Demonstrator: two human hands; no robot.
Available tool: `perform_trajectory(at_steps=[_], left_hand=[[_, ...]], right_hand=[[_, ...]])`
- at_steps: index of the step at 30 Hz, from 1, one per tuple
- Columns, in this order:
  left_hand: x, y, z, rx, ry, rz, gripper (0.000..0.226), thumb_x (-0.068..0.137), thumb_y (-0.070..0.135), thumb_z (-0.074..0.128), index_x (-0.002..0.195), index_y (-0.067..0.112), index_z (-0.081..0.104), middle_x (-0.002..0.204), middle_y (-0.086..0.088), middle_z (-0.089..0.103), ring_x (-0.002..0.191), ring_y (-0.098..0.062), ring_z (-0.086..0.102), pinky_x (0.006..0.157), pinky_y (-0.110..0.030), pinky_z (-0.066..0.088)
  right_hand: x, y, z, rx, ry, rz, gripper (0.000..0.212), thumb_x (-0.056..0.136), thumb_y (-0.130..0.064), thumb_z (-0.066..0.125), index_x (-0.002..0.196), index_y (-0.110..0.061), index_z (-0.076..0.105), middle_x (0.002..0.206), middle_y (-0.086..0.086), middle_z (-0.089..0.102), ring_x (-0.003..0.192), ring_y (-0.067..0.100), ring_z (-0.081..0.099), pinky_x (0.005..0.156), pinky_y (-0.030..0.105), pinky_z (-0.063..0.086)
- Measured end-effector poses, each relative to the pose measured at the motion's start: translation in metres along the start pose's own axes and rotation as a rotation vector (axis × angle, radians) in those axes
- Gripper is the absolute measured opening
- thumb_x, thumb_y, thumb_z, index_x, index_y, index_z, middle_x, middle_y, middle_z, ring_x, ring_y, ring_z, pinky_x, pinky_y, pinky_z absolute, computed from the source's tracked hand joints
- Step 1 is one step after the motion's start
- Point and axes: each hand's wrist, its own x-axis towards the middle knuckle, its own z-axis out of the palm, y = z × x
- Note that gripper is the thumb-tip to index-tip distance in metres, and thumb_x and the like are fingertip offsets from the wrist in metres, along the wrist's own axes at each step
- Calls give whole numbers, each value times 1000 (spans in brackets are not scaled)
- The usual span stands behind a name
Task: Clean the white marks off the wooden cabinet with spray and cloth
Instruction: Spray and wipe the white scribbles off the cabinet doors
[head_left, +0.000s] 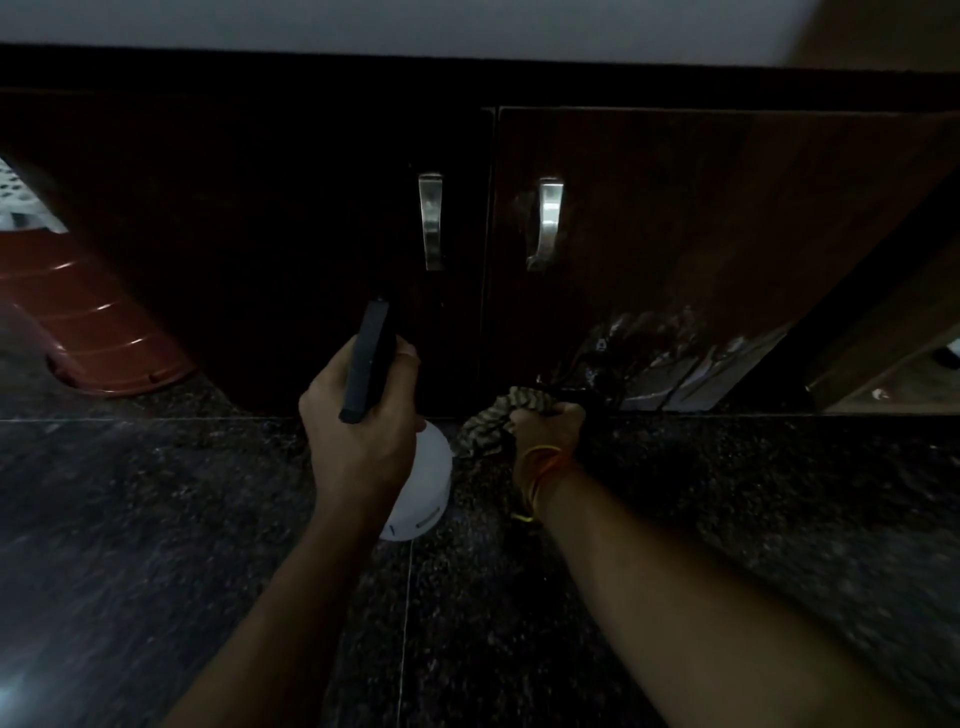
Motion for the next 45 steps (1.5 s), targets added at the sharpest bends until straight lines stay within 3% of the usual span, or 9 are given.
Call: perform_trajectory(at_steps=[5,8,12,17,25,30,33,38,45], left_hand=[[-5,0,10,-29,-47,-15,20,91,38,53,75,25,54,72,-30,57,52,-29,52,53,-40,44],[-10,-2,21,-51,-59,-52,27,91,34,53,78,11,57,66,-31,52,53,-31,52,51,-38,45],[-12,-4,32,-82,-59,-50,38,90,38,53,84,1,58,66,-29,54,51,-35,53,49,-42,46],[-13,2,40,-101,-75,-27,24,92,29,52,85,7,60,69,-33,55,51,-35,52,46,-21,44],[-17,5,31,-108,-88,6,23,97,21,56,75,28,54,78,-33,58,54,-40,53,47,-17,45],[-15,6,29,-98,-64,24,21,94,28,54,75,19,54,74,-31,57,53,-38,52,52,-42,45],[-14,11,33,-118,-74,35,19,94,27,54,75,24,53,75,-32,57,52,-35,52,52,-41,44],[-18,14,39,-114,-90,32,18,92,29,53,74,26,53,74,-32,57,49,-33,52,50,-40,46],[-17,10,34,-104,-86,14,22,96,21,55,75,26,54,76,-31,58,53,-39,52,50,-42,45]], right_hand=[[-8,-35,-27,-150,121,-12,39,75,2,67,105,-11,44,105,19,57,81,29,59,76,39,53],[-22,-53,-28,-179,144,-163,36,72,-1,68,96,-13,43,104,20,58,87,34,61,81,48,54],[-41,-88,-28,-82,174,-356,33,71,7,63,90,-9,41,102,20,56,76,26,58,71,20,47],[-50,-114,-38,-97,174,-619,39,65,1,69,99,-7,52,103,19,57,87,29,58,80,36,48],[-43,-90,-52,-217,102,-304,28,80,6,59,104,-4,50,91,10,54,87,22,55,83,30,47],[-57,-132,-44,-65,231,-514,34,72,24,52,87,-5,43,82,10,49,59,4,53,53,2,37],[-67,-147,-41,-19,278,-629,36,66,11,63,98,-5,55,100,18,59,76,19,61,70,17,51],[-79,-154,-48,-101,264,-767,39,81,-6,67,119,-6,56,121,13,51,102,15,50,79,-4,31],[-66,-124,-50,-252,247,-782,26,76,5,66,101,4,58,114,26,51,94,15,44,80,8,30]])
